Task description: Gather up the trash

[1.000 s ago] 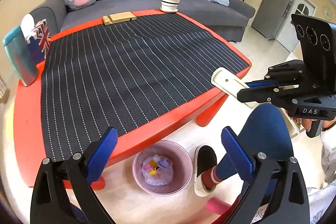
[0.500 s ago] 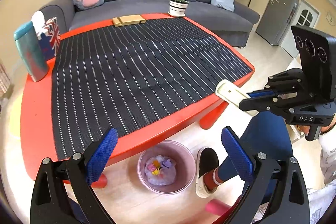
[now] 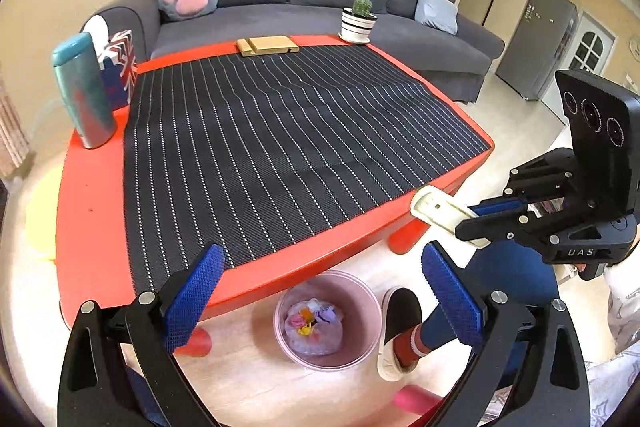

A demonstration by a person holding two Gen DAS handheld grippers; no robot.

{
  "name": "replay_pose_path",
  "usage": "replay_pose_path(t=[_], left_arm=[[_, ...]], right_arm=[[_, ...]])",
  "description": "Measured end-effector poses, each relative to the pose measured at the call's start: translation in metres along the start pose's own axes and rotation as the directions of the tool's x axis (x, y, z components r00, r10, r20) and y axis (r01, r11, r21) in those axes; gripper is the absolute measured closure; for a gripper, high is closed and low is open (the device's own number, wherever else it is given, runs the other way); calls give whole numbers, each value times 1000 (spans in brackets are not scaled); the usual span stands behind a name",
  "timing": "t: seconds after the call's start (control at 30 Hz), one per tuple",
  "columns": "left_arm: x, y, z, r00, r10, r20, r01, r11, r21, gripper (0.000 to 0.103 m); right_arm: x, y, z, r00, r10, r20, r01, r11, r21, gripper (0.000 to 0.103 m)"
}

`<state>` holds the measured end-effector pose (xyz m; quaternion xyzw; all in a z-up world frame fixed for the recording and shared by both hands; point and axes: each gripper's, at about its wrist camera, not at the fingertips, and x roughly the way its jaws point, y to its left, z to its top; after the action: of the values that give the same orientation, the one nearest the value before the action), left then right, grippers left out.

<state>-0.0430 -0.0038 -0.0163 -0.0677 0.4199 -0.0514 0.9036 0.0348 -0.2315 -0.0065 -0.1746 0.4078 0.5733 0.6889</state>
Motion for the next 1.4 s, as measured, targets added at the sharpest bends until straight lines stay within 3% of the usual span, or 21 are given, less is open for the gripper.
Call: replay_pose_path(t=[0.07,0.13,0.17,0.2,0.3,0.7,1.4], left_arm=[[-1,1,0,1000,3,2,-3,1000,-2,8],[-1,1,1,1000,6,3,-6,1000,-2,8],[-1,1,0,1000,7,3,-7,1000,-1,8],[-2,1,0,1000,8,3,-8,1000,-1,8],[-1,0,-1,1000,9,0,-9,1000,0,8],[-1,-2,-2,1000,12,-10,-12,1000,8,8],[-5,-5,8,999,33,14,-34,999,22,8]], right_arm=[[1,2,1,1000,-1,3,1,1000,-11,92],[2,2,1,1000,-17,2,17,1000,-15,58],[2,2,1,1000,-23,6,24,1000,-14,23],[0,1,0,999,-38,28,39,999,-1,10],[-3,-4,0,997,-58,43,56,998,27,5],[-5,-11,-5,994,-101,29,99,993,66,4],[-23,-21,1,984,-149,98,136,982,134,4]])
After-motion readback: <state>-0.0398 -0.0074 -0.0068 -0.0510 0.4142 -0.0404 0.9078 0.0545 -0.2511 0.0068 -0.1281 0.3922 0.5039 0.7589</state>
